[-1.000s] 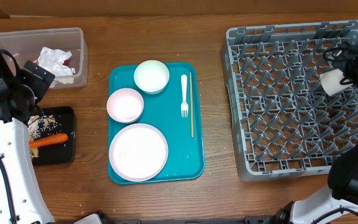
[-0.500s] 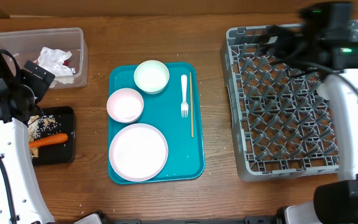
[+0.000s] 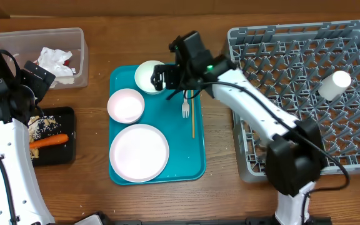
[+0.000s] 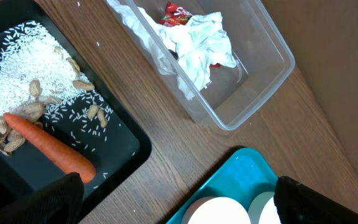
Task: Sort waste into correct bins and load items into the dishwasher rack
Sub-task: 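Move the right gripper to the white plate and grip its rim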
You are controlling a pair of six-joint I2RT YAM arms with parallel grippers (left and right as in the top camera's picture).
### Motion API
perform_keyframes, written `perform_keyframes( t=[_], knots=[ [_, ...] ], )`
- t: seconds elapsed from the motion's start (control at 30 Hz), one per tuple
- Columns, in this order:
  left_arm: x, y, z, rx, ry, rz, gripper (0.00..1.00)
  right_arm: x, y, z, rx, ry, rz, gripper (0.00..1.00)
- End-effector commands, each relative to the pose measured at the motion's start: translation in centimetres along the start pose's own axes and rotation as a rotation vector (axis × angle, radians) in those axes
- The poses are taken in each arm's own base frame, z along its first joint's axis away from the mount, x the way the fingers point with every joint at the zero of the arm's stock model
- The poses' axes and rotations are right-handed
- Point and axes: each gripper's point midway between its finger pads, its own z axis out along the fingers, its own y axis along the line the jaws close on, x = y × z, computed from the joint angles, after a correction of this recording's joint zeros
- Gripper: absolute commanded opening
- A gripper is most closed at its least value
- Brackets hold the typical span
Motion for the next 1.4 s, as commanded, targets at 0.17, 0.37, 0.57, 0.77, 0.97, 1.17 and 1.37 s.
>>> perform_keyframes(
  t=[0.17, 0.37, 0.57, 0.77, 0.97, 1.17, 1.37],
  knots=[
    [-0.4, 0.2, -0.2, -0.008, -0.017, -0.014, 1.0, -0.1, -2.3, 4.9, 0.051, -0.013, 0.18, 0.88],
    [-0.4, 0.2, -0.2, -0.008, -0.017, -0.014, 1.0, 0.1, -2.5, 5.5, 0.055, -0.006, 0.182, 0.86],
    [-0.4, 0.2, -0.2, -0.008, -0.016, -0.014, 1.0, 1.4, -4.0, 5.4, 0.129, 0.033, 0.198, 0.86],
    [-0.4, 0.2, -0.2, -0.008, -0.016, -0.013, 1.0, 3.0, -2.2, 2.4, 0.036, 0.145, 0.072, 0.95],
    [-0.4, 0.2, -0.2, -0.008, -0.016, -0.013, 1.0, 9.6, -1.3, -0.2, 0.003, 0.4, -0.244, 1.0],
    [-0.4, 0.2, -0.2, -0.008, -0.016, -0.013, 0.99, 14.5, 0.1, 1.3, -0.001, 0.502, -0.329, 0.8],
    [-0.4, 0.2, -0.2, -0.008, -0.016, -0.013, 1.0, 17.2, 0.3, 2.7, 0.026, 0.526, -0.35, 0.76]
  ],
)
